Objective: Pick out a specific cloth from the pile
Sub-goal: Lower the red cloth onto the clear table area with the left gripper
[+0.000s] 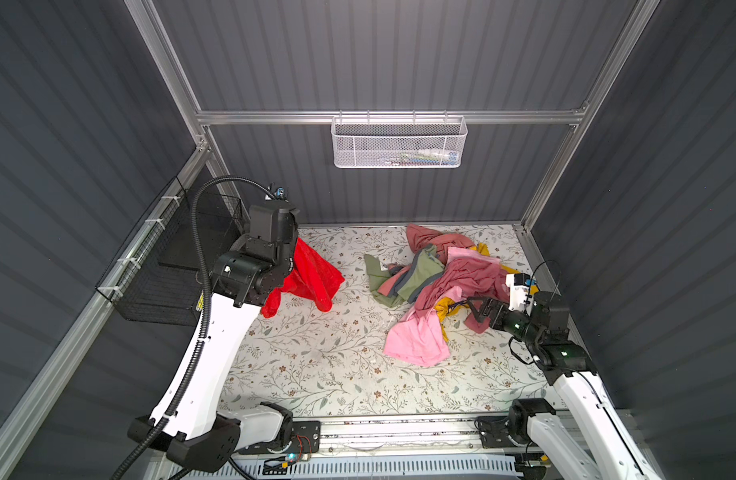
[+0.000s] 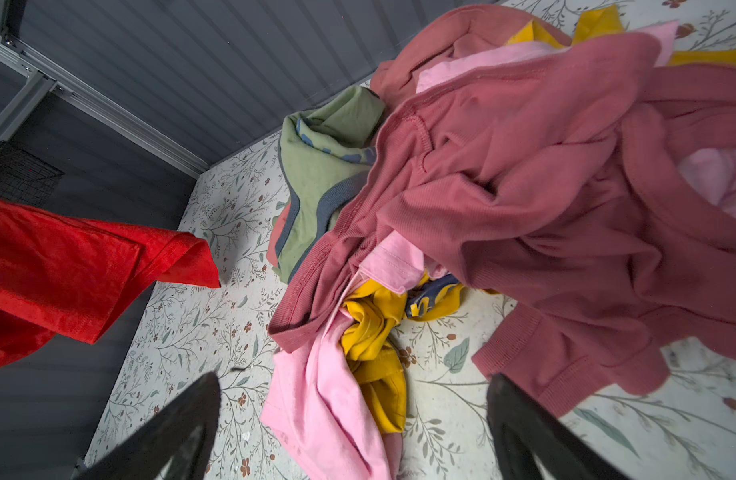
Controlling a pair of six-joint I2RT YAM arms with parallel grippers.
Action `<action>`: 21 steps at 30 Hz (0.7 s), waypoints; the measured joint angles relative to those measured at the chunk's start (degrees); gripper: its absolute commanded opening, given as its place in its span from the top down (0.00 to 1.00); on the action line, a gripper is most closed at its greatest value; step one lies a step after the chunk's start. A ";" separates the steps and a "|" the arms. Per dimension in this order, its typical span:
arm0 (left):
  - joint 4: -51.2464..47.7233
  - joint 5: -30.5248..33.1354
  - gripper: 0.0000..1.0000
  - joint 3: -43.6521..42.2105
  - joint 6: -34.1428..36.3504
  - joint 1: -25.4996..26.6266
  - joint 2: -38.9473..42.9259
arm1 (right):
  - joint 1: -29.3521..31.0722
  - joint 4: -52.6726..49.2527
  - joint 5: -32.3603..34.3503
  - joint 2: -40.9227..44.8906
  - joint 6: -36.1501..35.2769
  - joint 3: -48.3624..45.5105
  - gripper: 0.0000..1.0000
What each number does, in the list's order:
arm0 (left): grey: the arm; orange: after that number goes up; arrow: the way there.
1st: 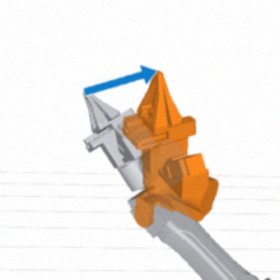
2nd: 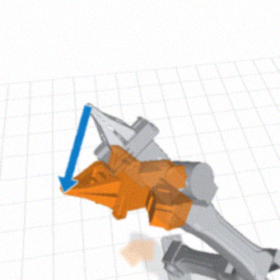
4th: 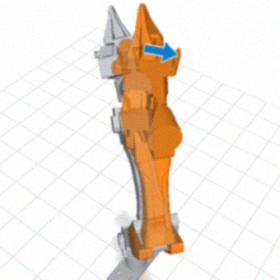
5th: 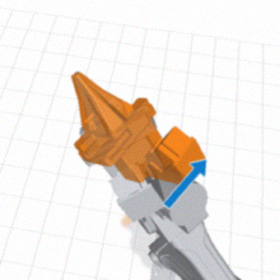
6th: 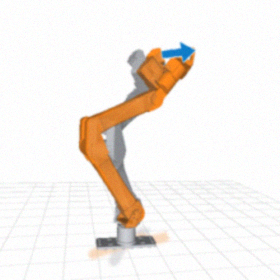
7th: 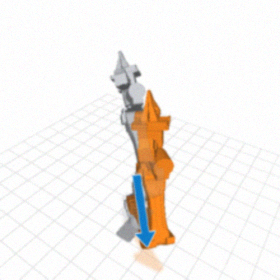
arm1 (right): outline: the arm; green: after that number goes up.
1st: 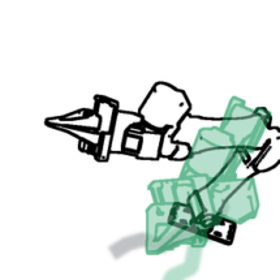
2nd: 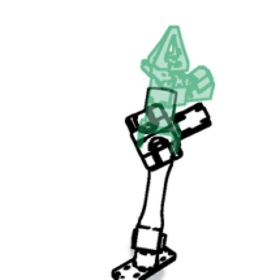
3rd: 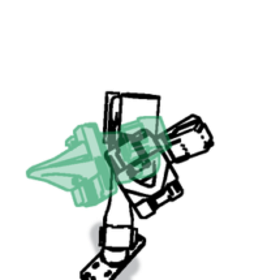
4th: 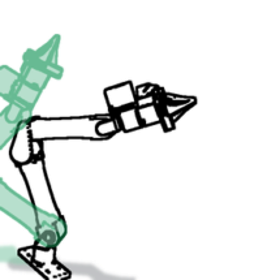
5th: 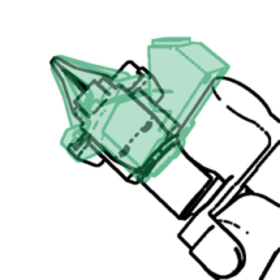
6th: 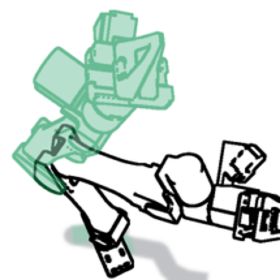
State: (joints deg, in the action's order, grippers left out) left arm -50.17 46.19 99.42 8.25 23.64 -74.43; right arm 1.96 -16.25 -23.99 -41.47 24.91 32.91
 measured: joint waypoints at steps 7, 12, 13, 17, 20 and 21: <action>0.37 1.95 1.00 -0.81 4.09 0.00 -10.40 | 0.00 0.00 0.00 -0.68 0.17 0.00 0.01; 2.10 -0.63 1.00 -1.29 6.14 -0.24 -18.12 | 0.00 0.00 0.02 -0.26 0.20 0.00 0.01; 2.89 -1.14 1.00 -1.62 6.36 -0.48 -19.28 | 0.00 0.00 0.02 -0.11 0.20 0.00 0.01; 6.12 -2.75 1.00 -2.03 6.56 -1.31 -23.78 | 0.00 -0.04 0.04 0.81 0.17 -0.04 0.01; 8.94 -4.57 1.00 -3.06 5.75 -2.95 -25.73 | 0.00 -0.04 0.17 1.68 0.17 -0.33 0.01; 9.70 -5.22 1.00 -3.41 5.22 -3.67 -26.21 | 0.00 -0.09 0.20 1.88 0.17 -0.44 0.01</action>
State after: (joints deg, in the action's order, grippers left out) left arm -40.47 40.97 96.01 13.47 19.97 -100.64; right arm 1.96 -16.34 -23.79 -39.59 25.08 32.47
